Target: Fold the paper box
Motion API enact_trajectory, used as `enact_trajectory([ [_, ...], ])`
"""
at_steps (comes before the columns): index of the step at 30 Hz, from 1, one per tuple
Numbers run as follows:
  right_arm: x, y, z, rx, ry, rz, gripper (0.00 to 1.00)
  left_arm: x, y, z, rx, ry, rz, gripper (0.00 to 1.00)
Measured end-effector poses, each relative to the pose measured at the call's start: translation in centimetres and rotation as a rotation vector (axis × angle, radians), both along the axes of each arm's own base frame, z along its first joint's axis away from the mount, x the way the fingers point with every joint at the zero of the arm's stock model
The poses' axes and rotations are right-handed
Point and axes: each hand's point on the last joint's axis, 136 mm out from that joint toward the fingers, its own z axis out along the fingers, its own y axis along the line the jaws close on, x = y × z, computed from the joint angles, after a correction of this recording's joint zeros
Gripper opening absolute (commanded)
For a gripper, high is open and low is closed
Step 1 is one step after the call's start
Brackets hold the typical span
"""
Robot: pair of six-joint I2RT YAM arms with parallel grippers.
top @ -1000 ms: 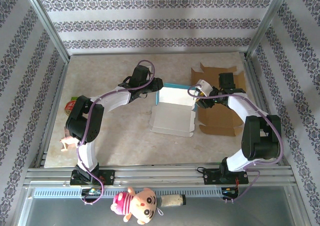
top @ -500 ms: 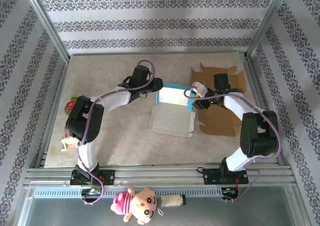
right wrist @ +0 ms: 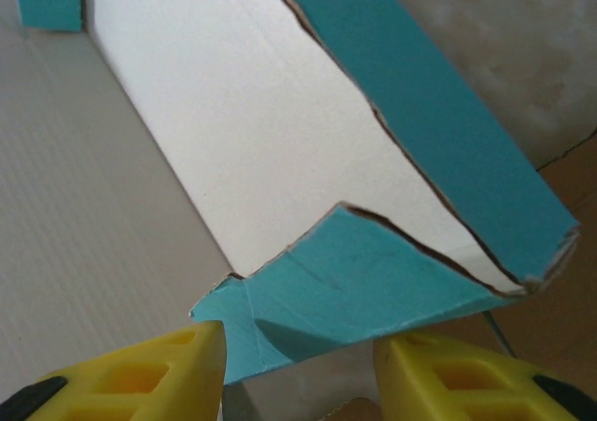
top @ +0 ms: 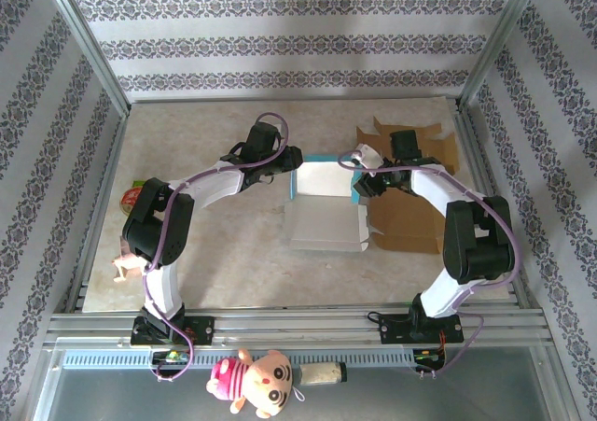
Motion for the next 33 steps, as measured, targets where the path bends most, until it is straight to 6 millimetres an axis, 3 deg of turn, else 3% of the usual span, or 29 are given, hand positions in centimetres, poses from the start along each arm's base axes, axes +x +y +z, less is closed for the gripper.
enact_trajectory([
  [9,1.5,-0.5,-1.7,-0.128,0.004,-0.084,0.48,-0.3,-0.1,-0.4,0.001,0.015,-0.008,0.32],
  [13,2.0,-0.9,-2.2,-0.142,0.019,-0.116,0.40,-0.6,-0.4,-0.3,-0.004,0.017,-0.021,0.32],
  [19,2.8,-1.5,-2.5,-0.168,0.028,-0.179,0.15,-0.7,-0.4,-0.4,-0.001,0.023,-0.023,0.32],
  [23,3.2,-1.8,-2.4,-0.165,0.036,-0.234,0.04,-0.8,-0.4,-0.6,0.001,0.031,-0.024,0.32],
  [26,3.5,-1.8,-2.5,-0.170,0.040,-0.259,0.05,-0.9,-0.5,-0.6,-0.001,0.034,-0.029,0.32],
  [28,3.6,-1.6,-2.5,-0.183,0.039,-0.264,0.19,-1.0,-0.4,-0.7,0.001,0.037,-0.029,0.32],
  [29,3.7,-1.6,-2.6,-0.195,0.036,-0.260,0.21,-1.0,-0.4,-0.7,0.001,0.038,-0.028,0.32],
  [30,3.8,-1.5,-2.7,-0.205,0.036,-0.257,0.20,-1.0,-0.4,-0.7,0.001,0.037,-0.029,0.32],
  [33,3.8,-1.2,-3.0,-0.230,0.043,-0.260,0.05,-1.0,-0.3,-0.9,0.010,0.044,-0.023,0.34],
])
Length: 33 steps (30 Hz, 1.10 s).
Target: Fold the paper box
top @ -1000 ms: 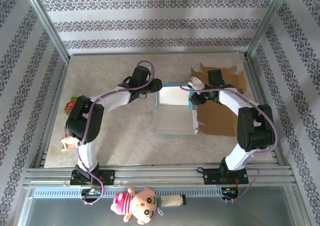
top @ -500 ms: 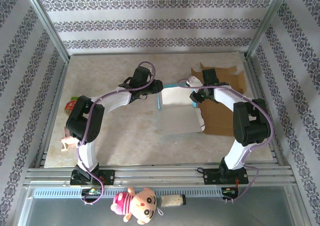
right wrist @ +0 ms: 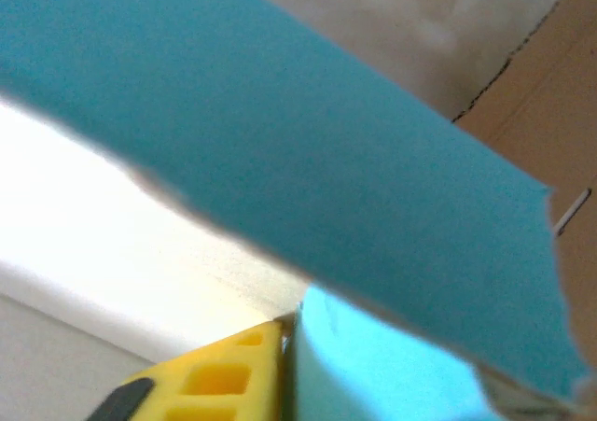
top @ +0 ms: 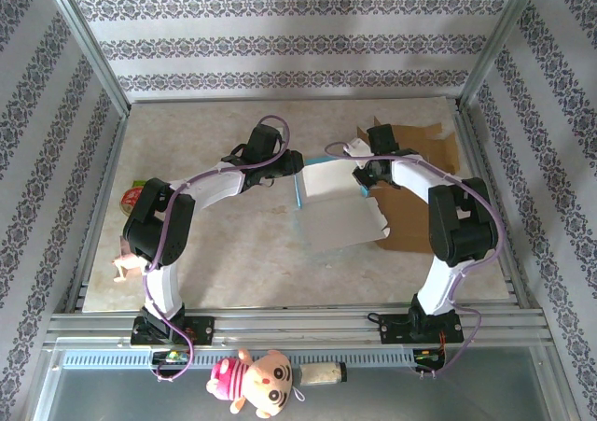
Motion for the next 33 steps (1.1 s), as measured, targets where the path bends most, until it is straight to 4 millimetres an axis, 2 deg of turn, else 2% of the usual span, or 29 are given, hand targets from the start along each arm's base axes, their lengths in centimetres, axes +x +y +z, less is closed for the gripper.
enact_trajectory([
  [1,0.0,0.0,0.0,-0.002,0.001,0.001,0.04,-0.1,0.1,-0.2,0.005,0.004,0.002,0.39],
  [4,-0.2,0.9,0.2,-0.005,0.005,0.028,0.01,-0.8,0.5,-0.2,0.021,0.001,0.001,0.65],
  [7,-0.8,2.0,0.8,-0.024,0.025,0.082,0.00,-2.1,1.8,1.2,0.048,-0.033,0.023,0.74],
  [9,-0.8,2.8,2.0,-0.043,0.024,0.131,0.00,-3.1,3.4,3.5,0.067,-0.086,0.057,0.76],
  [12,0.0,4.7,5.3,-0.099,-0.028,0.258,0.00,-4.7,5.9,8.5,0.073,-0.194,0.123,0.76],
  [14,0.4,6.6,7.9,-0.191,-0.102,0.399,0.00,-6.3,7.8,12.1,0.065,-0.270,0.170,0.74],
  [16,0.3,8.6,9.6,-0.344,-0.179,0.581,0.00,-7.7,9.5,14.7,0.061,-0.323,0.217,0.73],
  [18,-0.5,10.5,10.1,-0.520,-0.232,0.775,0.00,-9.1,11.2,16.6,0.068,-0.359,0.264,0.72],
  [20,-1.7,12.5,9.2,-0.668,-0.237,0.971,0.00,-10.1,12.7,17.7,0.087,-0.376,0.308,0.71],
  [23,-2.9,15.6,6.7,-0.787,-0.229,1.202,0.08,-11.4,14.6,17.5,0.131,-0.370,0.360,0.71],
  [26,-3.9,17.8,3.6,-0.862,-0.226,1.369,0.14,-12.7,16.4,15.4,0.165,-0.336,0.410,0.70],
  [28,-4.9,18.9,1.7,-0.887,-0.233,1.446,0.19,-13.7,17.3,13.3,0.180,-0.296,0.434,0.70],
  [30,-6.1,19.5,0.0,-0.896,-0.229,1.501,0.30,-14.6,18.1,11.3,0.195,-0.249,0.449,0.70],
  [31,-6.7,19.6,-0.7,-0.894,-0.224,1.524,0.34,-14.8,18.3,10.6,0.203,-0.230,0.454,0.70],
  [33,-7.4,19.7,-1.3,-0.882,-0.215,1.542,0.38,-15.0,18.5,9.7,0.219,-0.201,0.456,0.70],
])
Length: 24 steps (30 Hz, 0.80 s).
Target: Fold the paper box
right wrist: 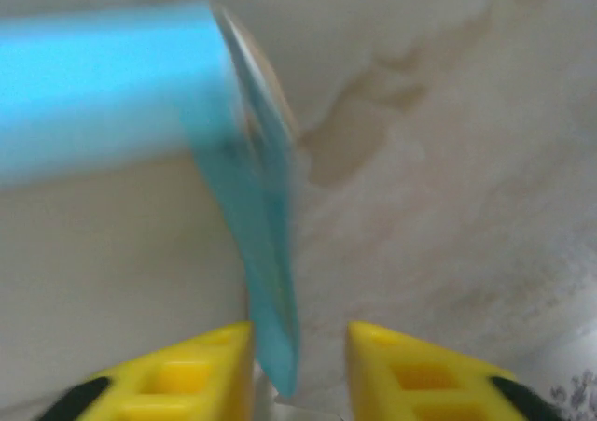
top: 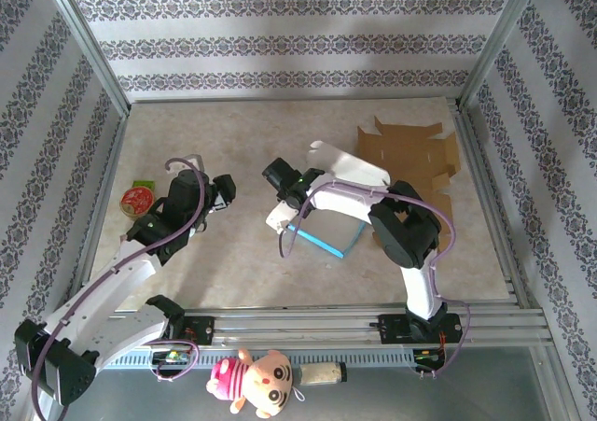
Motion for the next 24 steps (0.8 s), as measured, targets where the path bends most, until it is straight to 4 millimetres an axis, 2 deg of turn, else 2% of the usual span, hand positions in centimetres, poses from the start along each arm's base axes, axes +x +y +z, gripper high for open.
enact_trajectory([
  [4,0.2,0.2,1.1,0.042,-0.012,-0.018,0.39,0.2,-0.2,-0.7,0.006,0.022,-0.006,0.70],
  [7,0.3,-0.1,3.0,0.097,-0.034,-0.066,0.39,0.4,-0.7,-1.6,0.019,0.052,-0.030,0.70],
  [11,0.9,-0.4,7.5,0.321,-0.031,-0.312,0.41,1.2,-2.8,-2.8,0.046,0.114,-0.143,0.68],
  [13,1.2,-1.2,10.4,0.499,-0.004,-0.511,0.48,1.8,-4.6,-2.9,0.043,0.138,-0.233,0.68],
  [16,1.5,-4.7,15.6,0.850,0.073,-0.868,0.62,3.1,-7.5,-2.9,0.021,0.154,-0.368,0.68],
  [18,0.6,-8.7,18.2,1.072,0.123,-1.110,0.66,4.0,-9.5,-3.3,0.015,0.174,-0.459,0.67],
  [21,-1.0,-14.6,19.6,1.317,0.172,-1.434,0.75,5.5,-12.0,-4.3,0.027,0.203,-0.582,0.67],
  [24,-3.0,-19.0,18.3,1.482,0.226,-1.696,0.83,6.9,-14.2,-5.3,0.044,0.216,-0.697,0.71],
])
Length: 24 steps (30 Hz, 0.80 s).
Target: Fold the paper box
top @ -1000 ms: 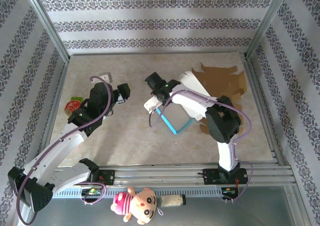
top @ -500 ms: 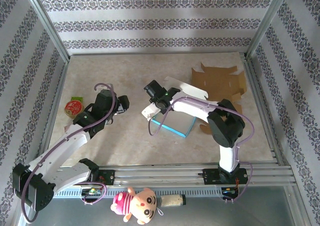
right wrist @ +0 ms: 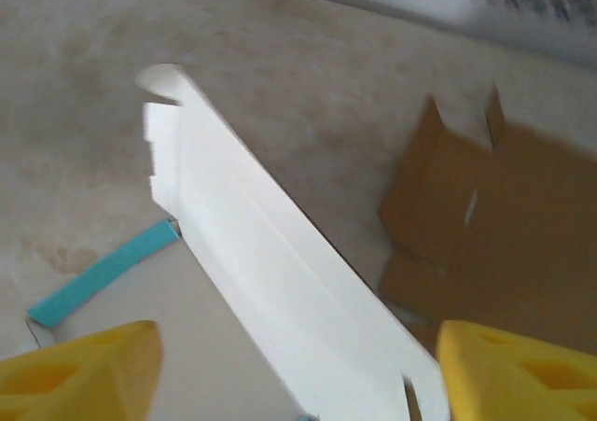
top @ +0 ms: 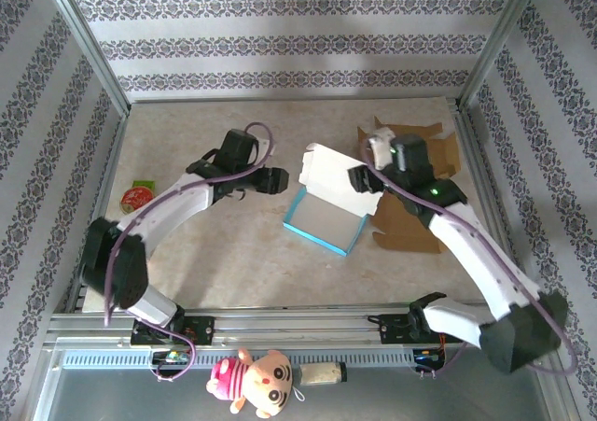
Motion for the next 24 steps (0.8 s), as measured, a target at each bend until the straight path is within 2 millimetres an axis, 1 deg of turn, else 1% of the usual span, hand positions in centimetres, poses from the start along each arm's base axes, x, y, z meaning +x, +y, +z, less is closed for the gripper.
enact_trajectory([
  [1,-0.4,-1.1,-0.8,0.046,0.021,-0.051,0.84,0.4,-0.5,-0.3,0.003,0.000,-0.028,0.72],
  [3,-1.3,-3.2,-3.1,0.128,0.093,-0.156,0.84,1.6,-1.6,-0.8,0.017,-0.011,-0.088,0.75],
  [5,-1.3,-4.1,-5.1,0.172,0.165,-0.212,0.84,2.8,-2.5,-1.1,0.031,-0.032,-0.137,0.77],
  [8,-0.7,-3.4,-7.4,0.206,0.254,-0.207,0.79,4.5,-3.9,-1.3,0.047,-0.073,-0.213,0.80],
  [10,-0.3,-2.9,-8.8,0.214,0.299,-0.192,0.71,5.1,-4.6,-1.5,0.051,-0.098,-0.268,0.81],
  [12,0.1,-2.6,-10.0,0.212,0.334,-0.181,0.64,5.2,-5.2,-1.8,0.049,-0.120,-0.330,0.80],
  [13,0.3,-2.5,-10.5,0.208,0.346,-0.179,0.59,5.2,-5.3,-2.0,0.045,-0.125,-0.353,0.80],
  [14,0.6,-2.5,-10.9,0.199,0.356,-0.176,0.51,5.2,-5.6,-2.2,0.038,-0.129,-0.380,0.80],
  [15,0.8,-2.3,-11.2,0.192,0.362,-0.169,0.45,5.3,-5.7,-2.5,0.031,-0.134,-0.403,0.79],
  [17,1.1,-2.2,-11.4,0.182,0.360,-0.160,0.36,5.6,-5.9,-3.0,0.022,-0.143,-0.439,0.77],
  [19,1.3,-1.9,-11.2,0.174,0.346,-0.149,0.32,6.0,-6.0,-3.5,0.017,-0.154,-0.467,0.76],
  [21,1.5,-1.4,-10.9,0.152,0.325,-0.124,0.28,6.1,-6.4,-4.0,0.006,-0.161,-0.505,0.72],
  [23,1.5,-0.9,-10.7,0.125,0.308,-0.090,0.25,6.4,-6.9,-3.8,-0.003,-0.174,-0.535,0.66],
  [24,1.5,-0.6,-10.6,0.109,0.300,-0.073,0.22,6.7,-7.1,-3.7,-0.007,-0.182,-0.547,0.61],
])
